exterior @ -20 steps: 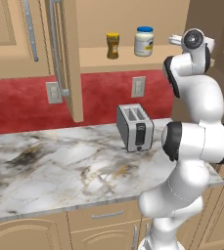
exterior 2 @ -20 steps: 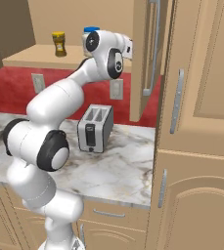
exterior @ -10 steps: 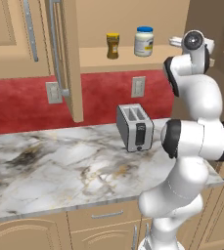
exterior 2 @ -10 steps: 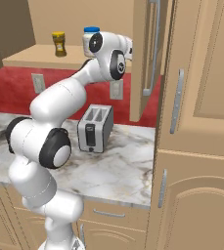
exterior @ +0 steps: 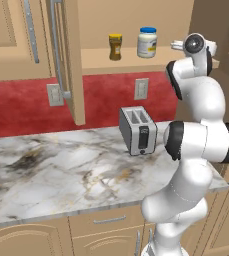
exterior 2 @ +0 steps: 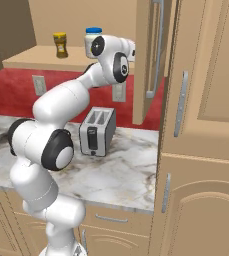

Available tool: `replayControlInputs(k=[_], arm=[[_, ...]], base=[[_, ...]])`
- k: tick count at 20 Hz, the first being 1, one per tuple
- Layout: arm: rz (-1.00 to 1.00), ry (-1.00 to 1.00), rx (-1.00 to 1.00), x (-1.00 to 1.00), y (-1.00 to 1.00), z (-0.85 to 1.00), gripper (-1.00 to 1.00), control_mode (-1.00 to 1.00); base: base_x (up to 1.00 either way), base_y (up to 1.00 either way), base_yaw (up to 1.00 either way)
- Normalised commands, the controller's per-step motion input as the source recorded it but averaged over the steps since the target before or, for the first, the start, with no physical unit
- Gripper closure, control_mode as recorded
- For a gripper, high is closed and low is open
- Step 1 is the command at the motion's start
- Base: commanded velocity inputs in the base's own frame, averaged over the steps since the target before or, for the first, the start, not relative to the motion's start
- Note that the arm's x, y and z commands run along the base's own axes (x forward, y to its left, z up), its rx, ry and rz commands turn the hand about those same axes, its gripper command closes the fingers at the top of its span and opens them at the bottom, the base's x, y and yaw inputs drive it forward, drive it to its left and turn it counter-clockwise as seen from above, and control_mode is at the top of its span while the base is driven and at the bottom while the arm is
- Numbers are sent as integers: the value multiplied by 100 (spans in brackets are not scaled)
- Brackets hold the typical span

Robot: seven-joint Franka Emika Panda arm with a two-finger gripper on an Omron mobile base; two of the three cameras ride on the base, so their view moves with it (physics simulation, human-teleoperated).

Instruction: Collect the turmeric, mayonnaise, and shaker from the cabinet and place them next to the stove.

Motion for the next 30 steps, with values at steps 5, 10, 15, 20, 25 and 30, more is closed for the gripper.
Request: replayControlInputs(k=[5, 10, 15, 20, 25, 30], arm=[[0, 2, -3, 0, 0, -3, 100, -100], [0, -1, 0, -5, 0, -1, 100, -100], [0, -10, 0, -46, 0, 0, 100, -100], [0, -15, 0, -71, 0, 0, 100, -100], [0, -16, 0, -77, 7, -1, 100, -100], [1, -12, -4, -79, 33, -13, 100, -100]], base=[[0, 0, 0], [0, 0, 0], [0, 0, 0], [0, 0, 0], [0, 0, 0], [0, 0, 0]])
